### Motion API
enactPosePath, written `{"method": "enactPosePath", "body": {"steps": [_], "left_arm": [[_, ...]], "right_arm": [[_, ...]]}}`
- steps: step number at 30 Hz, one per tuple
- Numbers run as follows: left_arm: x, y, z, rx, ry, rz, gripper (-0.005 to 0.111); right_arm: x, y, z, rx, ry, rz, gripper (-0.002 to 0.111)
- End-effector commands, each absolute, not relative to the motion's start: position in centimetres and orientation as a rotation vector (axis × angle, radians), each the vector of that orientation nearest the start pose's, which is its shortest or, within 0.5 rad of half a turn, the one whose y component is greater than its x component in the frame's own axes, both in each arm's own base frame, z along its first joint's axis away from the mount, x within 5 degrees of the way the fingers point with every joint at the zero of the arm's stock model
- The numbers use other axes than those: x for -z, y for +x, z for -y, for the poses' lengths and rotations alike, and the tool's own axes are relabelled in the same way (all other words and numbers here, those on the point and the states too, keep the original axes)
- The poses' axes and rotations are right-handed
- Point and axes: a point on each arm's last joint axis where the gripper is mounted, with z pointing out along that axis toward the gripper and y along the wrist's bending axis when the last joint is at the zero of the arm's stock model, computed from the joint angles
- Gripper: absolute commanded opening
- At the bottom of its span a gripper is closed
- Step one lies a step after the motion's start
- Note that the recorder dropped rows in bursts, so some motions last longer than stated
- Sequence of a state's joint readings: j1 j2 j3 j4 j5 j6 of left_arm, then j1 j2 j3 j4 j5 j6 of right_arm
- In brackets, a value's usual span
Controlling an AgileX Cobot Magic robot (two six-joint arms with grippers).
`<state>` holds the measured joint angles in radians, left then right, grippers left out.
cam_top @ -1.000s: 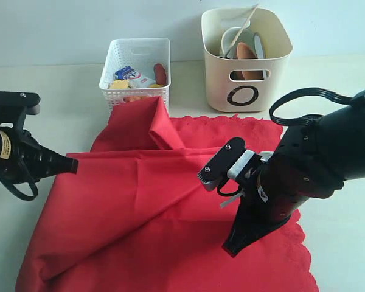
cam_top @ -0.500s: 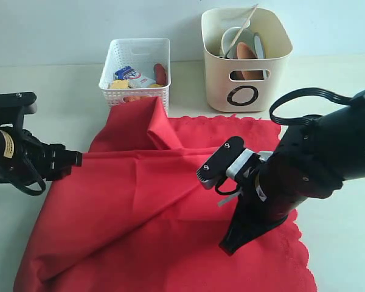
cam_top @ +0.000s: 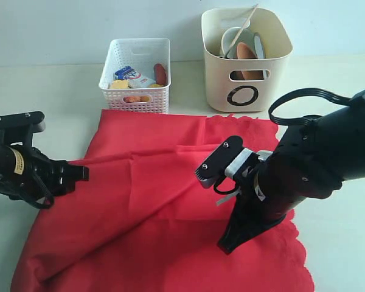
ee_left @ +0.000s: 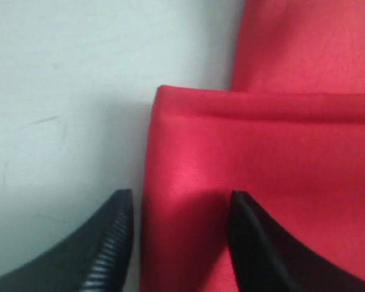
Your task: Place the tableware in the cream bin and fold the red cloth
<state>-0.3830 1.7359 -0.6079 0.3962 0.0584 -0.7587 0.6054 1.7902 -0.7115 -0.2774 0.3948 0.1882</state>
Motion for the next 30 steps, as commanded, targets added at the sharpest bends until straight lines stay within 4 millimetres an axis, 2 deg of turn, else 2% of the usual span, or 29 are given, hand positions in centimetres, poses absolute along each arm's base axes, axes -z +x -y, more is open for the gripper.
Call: {"method": "enactPosePath", "body": {"steps": [1, 2, 3, 7, 11, 16, 19, 23, 26, 30], "left_arm": [[-10.7, 25.2, 10.0, 0.224, 0.005, -2.680, 0.015], [-10.7, 25.2, 10.0, 0.224, 0.005, -2.680, 0.005], [-10.9, 25.3, 10.1, 0.224, 0.021, -2.675, 0.000], [-12.1, 24.8, 11.0, 0.239, 0.087, -2.639, 0.000], [-14.8, 23.7, 12.6, 0.291, 0.178, -2.560, 0.000], [-19.2, 21.4, 15.6, 0.466, 0.330, -2.366, 0.000], [-20.8, 19.9, 17.7, 0.594, 0.429, -2.256, 0.000], [-21.5, 18.6, 20.4, 0.666, 0.547, -2.217, 0.000], [-20.3, 17.3, 23.1, 0.696, 0.667, -2.238, 0.000], [-19.6, 14.8, 25.2, 0.763, 0.798, -2.220, 0.000]], "right_arm": [[-8.7, 22.3, -14.4, 0.081, -0.940, -2.844, 0.000], [-8.7, 22.3, -14.4, 0.081, -0.940, -2.844, 0.000], [-8.7, 22.3, -14.4, 0.081, -0.940, -2.844, 0.000], [-8.7, 22.3, -14.4, 0.079, -0.940, -2.842, 0.000], [-8.7, 22.3, -14.4, 0.079, -0.940, -2.842, 0.000], [-8.7, 22.3, -14.4, 0.078, -0.937, -2.844, 0.000], [-8.7, 22.3, -14.4, 0.076, -0.934, -2.846, 0.000], [-8.7, 22.3, -14.4, 0.075, -0.931, -2.847, 0.000], [-8.7, 22.3, -14.4, 0.075, -0.931, -2.847, 0.000], [-8.7, 22.3, -14.4, 0.075, -0.931, -2.847, 0.000]]}}
